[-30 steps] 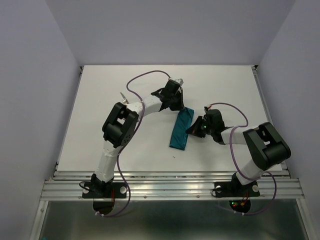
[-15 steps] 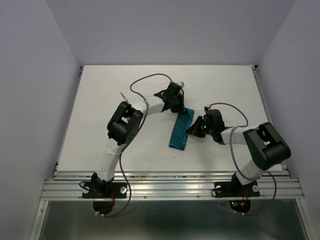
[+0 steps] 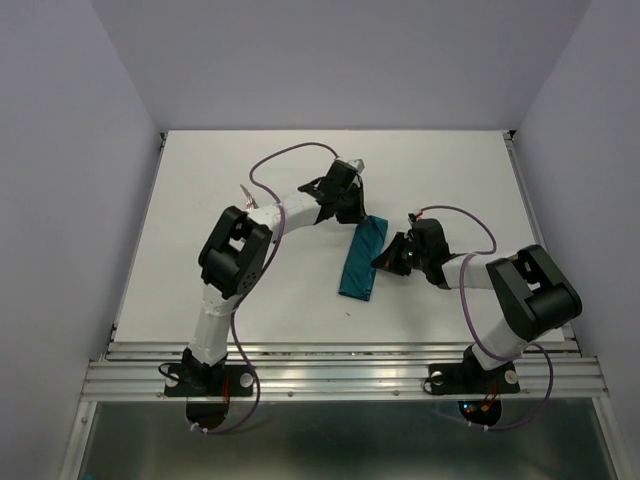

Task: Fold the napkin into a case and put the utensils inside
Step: Smooth out the smaller rectangle-folded napkin at the center of the board, then pick up the smaller rectangle-folded napkin from the center of the board.

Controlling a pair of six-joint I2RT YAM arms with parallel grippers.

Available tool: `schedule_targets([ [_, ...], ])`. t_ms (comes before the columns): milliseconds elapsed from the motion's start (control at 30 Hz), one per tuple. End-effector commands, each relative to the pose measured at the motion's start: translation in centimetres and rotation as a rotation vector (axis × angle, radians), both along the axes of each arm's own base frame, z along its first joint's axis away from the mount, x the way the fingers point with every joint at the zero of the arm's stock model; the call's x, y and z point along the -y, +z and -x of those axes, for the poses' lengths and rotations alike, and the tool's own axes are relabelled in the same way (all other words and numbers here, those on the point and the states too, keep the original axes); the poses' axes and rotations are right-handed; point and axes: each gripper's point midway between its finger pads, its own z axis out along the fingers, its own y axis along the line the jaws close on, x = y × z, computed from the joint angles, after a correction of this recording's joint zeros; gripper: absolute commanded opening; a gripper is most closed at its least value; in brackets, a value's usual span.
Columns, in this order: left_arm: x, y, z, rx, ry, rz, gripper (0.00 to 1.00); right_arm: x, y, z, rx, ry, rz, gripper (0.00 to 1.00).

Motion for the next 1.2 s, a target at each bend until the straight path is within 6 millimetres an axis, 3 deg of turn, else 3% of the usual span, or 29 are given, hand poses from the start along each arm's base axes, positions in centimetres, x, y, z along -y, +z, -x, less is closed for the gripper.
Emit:
schedule_targets([
  [0, 0.1, 10.0, 0.1, 0.169, -0.030, 0.122, 0.00, 1.0, -0.9, 0.5, -0.032, -0.023, 0.052, 0.01],
  [167, -0.7, 11.0, 1.2, 0.173, -0.038, 0.116, 0.00, 1.3, -0.6, -0.1, -0.037, -0.087, 0.041, 0.01],
  [433, -2.1, 11.2, 1.1, 0.189, -0.004, 0.053, 0.00, 0.0, 1.5, -3.5, -0.004, -0.207, -0.091, 0.02],
  [500, -2.6, 11.4, 1.2, 0.197, 0.002, 0.038, 0.03, 0.0, 1.6, -3.7, -0.007, -0.202, -0.081, 0.18],
  [533, -2.9, 11.4, 1.1, 0.204, 0.011, 0.024, 0.06, 0.1, 1.8, -3.8, 0.006, -0.203, -0.069, 0.36],
  [667, -4.0, 11.0, 1.5, 0.201, 0.026, -0.023, 0.23, 1.0, 3.1, -3.8, 0.049, -0.210, -0.025, 0.64],
  [700, -4.1, 11.2, 1.5, 0.206, 0.028, -0.026, 0.26, 1.3, 3.1, -3.4, 0.043, -0.210, -0.006, 0.66],
  [833, -4.3, 10.3, 2.3, 0.210, 0.037, -0.081, 0.34, 4.2, 5.3, -3.7, 0.109, -0.275, 0.068, 0.72],
  [933, -4.2, 9.8, 2.9, 0.211, 0.039, -0.120, 0.43, 8.2, 5.3, -3.5, 0.097, -0.364, 0.125, 0.71],
  [967, -3.8, 9.5, 3.6, 0.212, 0.030, -0.139, 0.49, 10.4, 5.2, -3.7, 0.085, -0.418, 0.137, 0.72],
  [1067, -3.3, 9.0, 4.6, 0.226, 0.030, -0.181, 0.57, 13.2, 5.0, -3.2, 0.078, -0.466, 0.152, 0.72],
  [1167, -2.6, 7.8, 6.1, 0.231, 0.015, -0.241, 0.72, 15.3, 4.8, -2.9, 0.066, -0.502, 0.169, 0.72],
])
